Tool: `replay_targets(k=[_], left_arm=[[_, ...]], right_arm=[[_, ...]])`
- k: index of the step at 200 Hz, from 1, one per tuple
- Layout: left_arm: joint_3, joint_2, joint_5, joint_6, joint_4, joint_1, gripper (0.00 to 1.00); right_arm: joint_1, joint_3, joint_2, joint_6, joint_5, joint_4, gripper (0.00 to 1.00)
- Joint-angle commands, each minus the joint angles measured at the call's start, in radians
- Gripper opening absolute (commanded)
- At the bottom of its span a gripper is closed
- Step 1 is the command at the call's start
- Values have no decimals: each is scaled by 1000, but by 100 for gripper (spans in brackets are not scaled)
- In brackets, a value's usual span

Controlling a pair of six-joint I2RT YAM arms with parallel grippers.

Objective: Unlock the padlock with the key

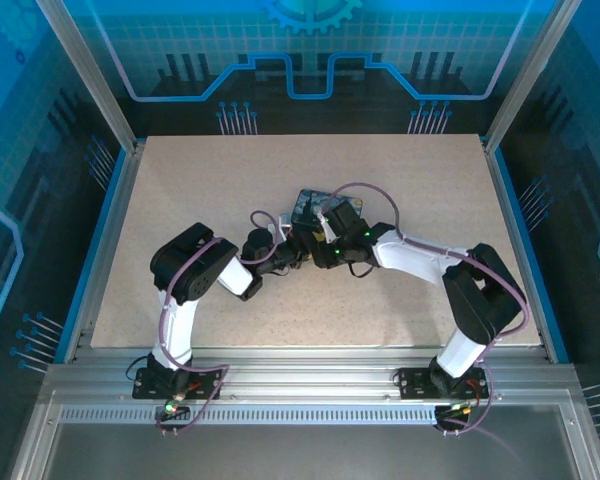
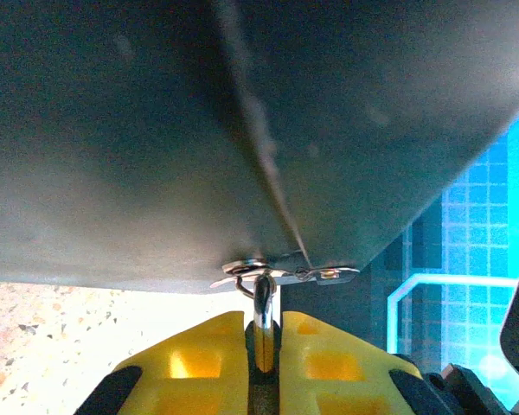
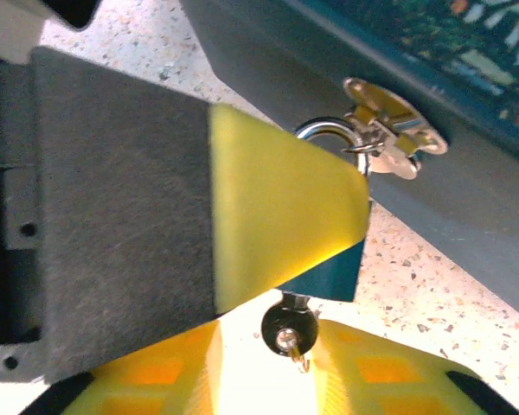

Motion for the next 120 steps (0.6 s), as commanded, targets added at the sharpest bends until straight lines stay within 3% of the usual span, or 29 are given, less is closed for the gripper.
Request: replay_targets(k=[1, 33, 120], left_arm=[[11, 10, 41, 16, 73, -22, 0], [12, 1, 46, 12, 73, -22, 0], [27, -13, 54, -7, 74, -21, 0]], right_arm=[[5, -17, -76, 6, -16, 54, 36], [6, -16, -118, -11, 41, 22, 40], [65, 43, -35, -81, 197, -46, 41]])
